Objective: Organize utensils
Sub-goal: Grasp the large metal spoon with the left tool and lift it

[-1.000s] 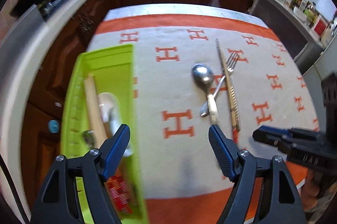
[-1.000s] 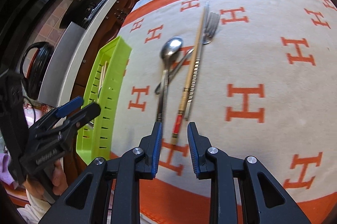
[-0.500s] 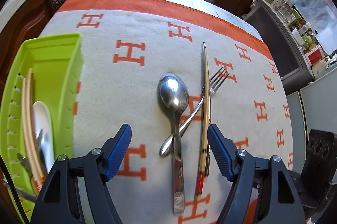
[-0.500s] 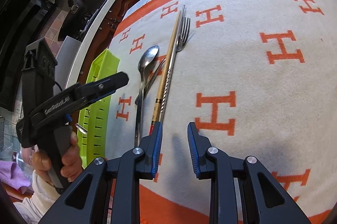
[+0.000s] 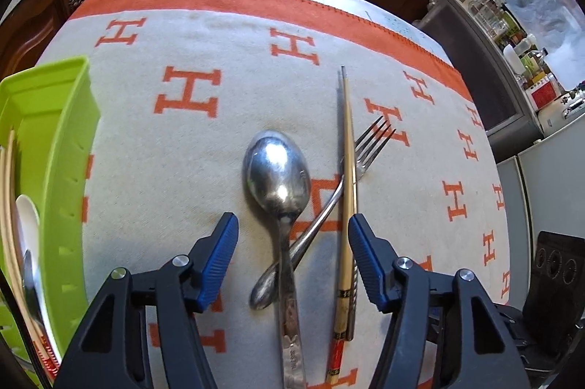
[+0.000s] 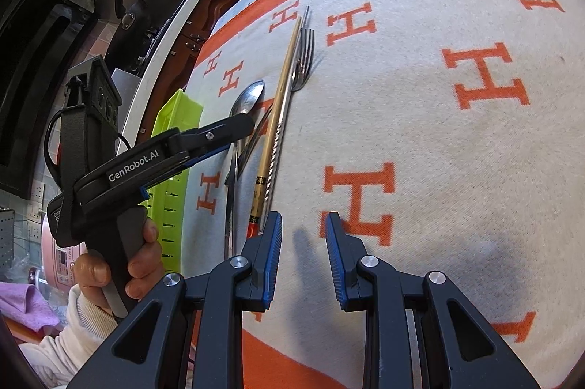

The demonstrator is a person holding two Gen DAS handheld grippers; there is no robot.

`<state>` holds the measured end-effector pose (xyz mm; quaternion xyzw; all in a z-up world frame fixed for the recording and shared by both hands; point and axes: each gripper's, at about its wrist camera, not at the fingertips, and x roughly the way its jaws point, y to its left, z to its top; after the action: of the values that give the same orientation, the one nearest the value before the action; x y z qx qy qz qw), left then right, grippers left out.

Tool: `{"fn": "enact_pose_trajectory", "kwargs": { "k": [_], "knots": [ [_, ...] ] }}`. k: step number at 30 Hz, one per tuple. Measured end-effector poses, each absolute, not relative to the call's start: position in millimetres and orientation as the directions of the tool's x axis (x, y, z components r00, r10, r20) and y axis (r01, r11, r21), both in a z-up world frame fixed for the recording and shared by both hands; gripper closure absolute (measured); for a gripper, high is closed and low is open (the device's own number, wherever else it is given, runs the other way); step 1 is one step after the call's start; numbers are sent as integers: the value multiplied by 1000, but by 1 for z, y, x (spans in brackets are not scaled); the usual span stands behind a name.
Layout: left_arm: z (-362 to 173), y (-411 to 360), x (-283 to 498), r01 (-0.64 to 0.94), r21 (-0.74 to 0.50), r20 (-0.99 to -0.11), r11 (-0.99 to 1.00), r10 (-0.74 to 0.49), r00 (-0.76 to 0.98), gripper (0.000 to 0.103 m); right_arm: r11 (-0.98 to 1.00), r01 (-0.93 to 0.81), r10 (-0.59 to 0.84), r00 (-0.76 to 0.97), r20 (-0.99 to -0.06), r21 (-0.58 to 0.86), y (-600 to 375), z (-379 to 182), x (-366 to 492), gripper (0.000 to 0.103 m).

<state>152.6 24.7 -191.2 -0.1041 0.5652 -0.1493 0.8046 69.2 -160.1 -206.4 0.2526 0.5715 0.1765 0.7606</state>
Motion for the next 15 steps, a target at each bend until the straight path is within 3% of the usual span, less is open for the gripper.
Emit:
{"fn": "enact_pose_trajectory", "kwargs": {
  "k": [5,9,15],
  "knots": [
    [-193,23,156,126,-374,-862,919,-395,316,65,798,25,570,293,-768,602,-164,-210,69,78],
    [-197,26,160,91,-394,-855,915,-401,328,89,795,24,574,296,-764,606,-165,-210,69,78],
    [-201,28,162,75,-415,-840,907,-414,352,92,791,25,578,301,-759,612,-166,-211,68,78]
  ]
}}
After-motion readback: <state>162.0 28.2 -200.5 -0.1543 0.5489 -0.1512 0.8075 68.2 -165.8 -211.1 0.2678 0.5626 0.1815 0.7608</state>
